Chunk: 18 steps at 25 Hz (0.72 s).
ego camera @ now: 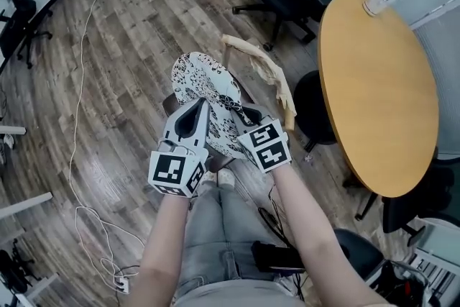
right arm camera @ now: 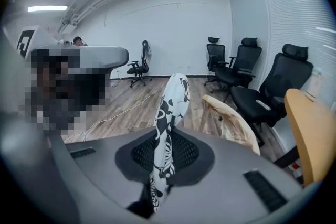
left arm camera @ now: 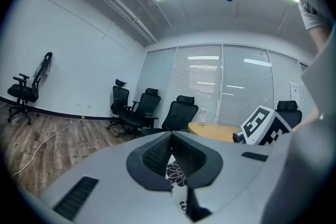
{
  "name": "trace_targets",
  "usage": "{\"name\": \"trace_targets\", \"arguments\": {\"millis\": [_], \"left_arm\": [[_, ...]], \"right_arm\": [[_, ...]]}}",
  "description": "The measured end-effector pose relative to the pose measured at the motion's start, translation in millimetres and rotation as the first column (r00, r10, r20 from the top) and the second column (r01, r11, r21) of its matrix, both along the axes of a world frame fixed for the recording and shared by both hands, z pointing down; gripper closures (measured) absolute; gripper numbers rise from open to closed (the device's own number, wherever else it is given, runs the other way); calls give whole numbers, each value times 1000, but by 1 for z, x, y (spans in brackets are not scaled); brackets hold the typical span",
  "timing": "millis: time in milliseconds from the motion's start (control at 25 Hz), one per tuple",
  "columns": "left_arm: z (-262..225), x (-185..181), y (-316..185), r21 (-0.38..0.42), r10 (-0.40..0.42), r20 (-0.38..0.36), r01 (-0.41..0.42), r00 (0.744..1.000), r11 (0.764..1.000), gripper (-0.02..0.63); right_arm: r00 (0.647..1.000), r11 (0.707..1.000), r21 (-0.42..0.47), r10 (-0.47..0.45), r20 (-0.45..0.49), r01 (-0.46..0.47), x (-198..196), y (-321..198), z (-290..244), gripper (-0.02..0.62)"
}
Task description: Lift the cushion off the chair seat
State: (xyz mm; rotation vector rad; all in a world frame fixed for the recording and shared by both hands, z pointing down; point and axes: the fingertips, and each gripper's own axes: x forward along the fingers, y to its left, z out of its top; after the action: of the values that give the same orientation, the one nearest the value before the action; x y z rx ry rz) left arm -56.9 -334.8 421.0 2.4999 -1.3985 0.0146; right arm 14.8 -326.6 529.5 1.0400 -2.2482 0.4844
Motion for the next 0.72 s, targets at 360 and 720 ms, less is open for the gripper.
{"name": "trace_targets", "arguments": {"millis": [360, 720], "left_arm": [[-41, -1, 3, 58, 17, -8, -16, 1000, 998, 604], [-89, 7, 19, 119, 68, 4, -68, 998, 991, 604]], "right_arm": [[1000, 996, 86, 14, 9, -14, 7, -6, -54, 552], [1000, 988, 152, 10, 8, -11, 9, -1, -116, 552]]}}
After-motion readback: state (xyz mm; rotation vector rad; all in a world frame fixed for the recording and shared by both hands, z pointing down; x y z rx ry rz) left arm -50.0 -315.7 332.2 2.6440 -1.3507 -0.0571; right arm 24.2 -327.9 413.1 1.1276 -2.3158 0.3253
